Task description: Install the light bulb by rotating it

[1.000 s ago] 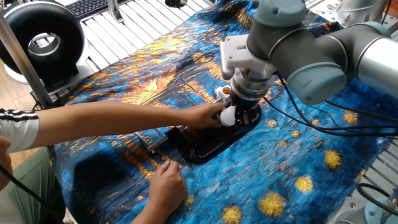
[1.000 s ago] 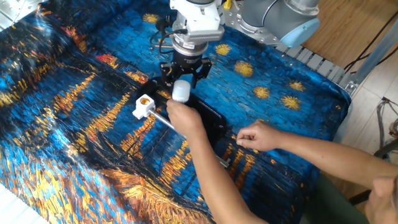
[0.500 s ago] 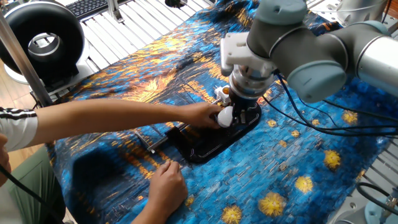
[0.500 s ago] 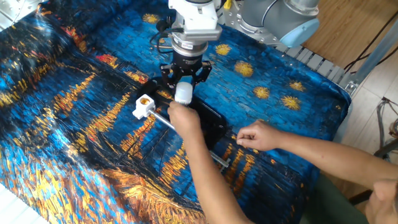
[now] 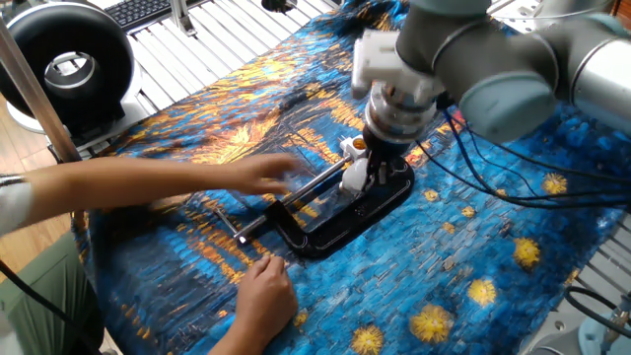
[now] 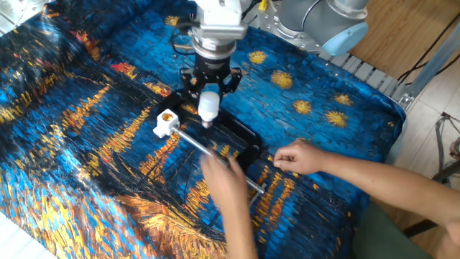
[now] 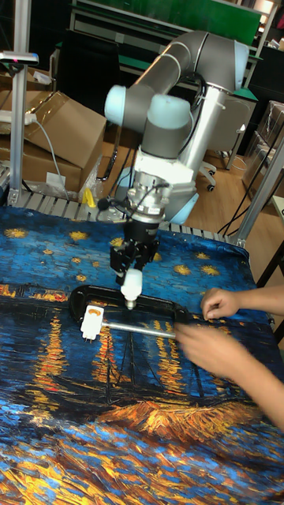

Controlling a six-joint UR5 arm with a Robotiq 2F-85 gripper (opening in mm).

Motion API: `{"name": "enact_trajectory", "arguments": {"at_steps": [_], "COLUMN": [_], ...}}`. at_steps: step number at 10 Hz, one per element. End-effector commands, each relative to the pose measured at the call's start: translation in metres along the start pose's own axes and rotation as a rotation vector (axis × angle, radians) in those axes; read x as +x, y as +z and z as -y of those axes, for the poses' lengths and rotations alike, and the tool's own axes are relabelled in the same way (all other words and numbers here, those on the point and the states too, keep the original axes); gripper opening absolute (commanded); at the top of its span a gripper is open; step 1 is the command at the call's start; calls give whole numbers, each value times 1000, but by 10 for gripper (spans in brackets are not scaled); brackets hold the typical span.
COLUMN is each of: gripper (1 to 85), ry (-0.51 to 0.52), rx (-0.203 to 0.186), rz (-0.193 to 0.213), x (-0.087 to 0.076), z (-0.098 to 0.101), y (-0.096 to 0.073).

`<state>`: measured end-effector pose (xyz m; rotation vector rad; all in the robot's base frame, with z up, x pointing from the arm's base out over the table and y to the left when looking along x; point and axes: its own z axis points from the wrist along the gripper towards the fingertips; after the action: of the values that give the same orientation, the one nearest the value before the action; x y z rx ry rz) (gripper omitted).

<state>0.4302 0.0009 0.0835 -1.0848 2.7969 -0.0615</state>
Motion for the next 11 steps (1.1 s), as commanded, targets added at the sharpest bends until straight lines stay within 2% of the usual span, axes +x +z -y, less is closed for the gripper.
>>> {"name": "enact_trajectory", "arguments": {"at_steps": [1, 3, 4, 5, 7, 11], "gripper": [27, 13, 13, 13, 13, 13], "ry": [103, 168, 201, 222, 247, 287], "rx": [-25, -52, -45, -17, 18, 13], "rz": [-29, -85, -119, -135, -133, -127], "x": [7, 20, 26, 28, 19, 7], "z": [17, 29, 38, 50, 66, 71], "y": [-32, -48, -53, -53, -49, -35]}}
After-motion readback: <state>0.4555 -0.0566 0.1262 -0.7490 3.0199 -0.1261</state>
